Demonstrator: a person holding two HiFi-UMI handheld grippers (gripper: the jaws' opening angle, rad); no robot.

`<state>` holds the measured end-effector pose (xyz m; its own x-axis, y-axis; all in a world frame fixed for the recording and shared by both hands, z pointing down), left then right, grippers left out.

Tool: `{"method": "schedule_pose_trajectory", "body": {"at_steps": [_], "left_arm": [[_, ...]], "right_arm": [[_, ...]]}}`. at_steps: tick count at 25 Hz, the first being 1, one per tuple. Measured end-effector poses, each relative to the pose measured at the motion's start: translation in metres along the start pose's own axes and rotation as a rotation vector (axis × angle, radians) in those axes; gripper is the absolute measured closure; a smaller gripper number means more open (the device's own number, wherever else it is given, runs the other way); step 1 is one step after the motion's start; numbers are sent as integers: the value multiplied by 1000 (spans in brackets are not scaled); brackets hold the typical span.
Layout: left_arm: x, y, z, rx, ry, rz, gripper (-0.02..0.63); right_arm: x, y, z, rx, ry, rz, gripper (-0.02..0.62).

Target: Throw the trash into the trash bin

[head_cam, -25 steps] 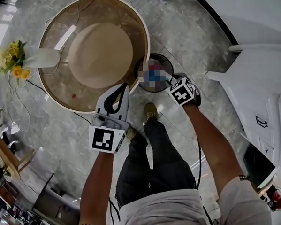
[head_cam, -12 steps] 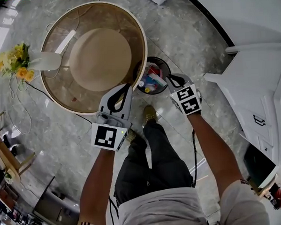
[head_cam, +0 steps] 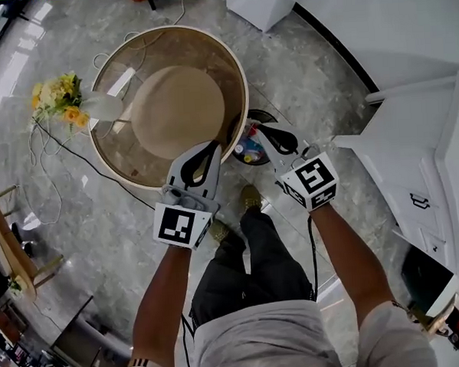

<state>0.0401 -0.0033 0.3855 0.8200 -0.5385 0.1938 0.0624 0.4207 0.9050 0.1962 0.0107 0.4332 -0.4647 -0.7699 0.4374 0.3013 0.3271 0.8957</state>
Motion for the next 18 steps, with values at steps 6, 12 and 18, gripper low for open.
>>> {"method": "schedule_pose_trajectory", "body": {"at_steps": [6, 12, 18], "left_arm": [[-37, -44, -11, 27, 3, -71, 606], [-82, -89, -18, 49, -19, -155, 606], [-120, -130, -31, 52, -40, -217, 606]], "right_arm": [[-13, -95, 40, -75, -65, -222, 594], [-36, -162, 82, -128, -109, -378, 595], [-53, -209, 111, -164, -140, -463, 595]]}}
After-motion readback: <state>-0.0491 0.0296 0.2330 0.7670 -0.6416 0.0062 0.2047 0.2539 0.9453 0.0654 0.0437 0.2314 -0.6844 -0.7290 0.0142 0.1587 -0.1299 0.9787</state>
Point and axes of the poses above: the fingertips, and each gripper's own axes: x forward along the fingers, z to its left, y out of its underside, the point moved 6 cm from there along -x, backward along the fingers, and after that the axes turned 12 degrees about -x, right-handed, at the moved point
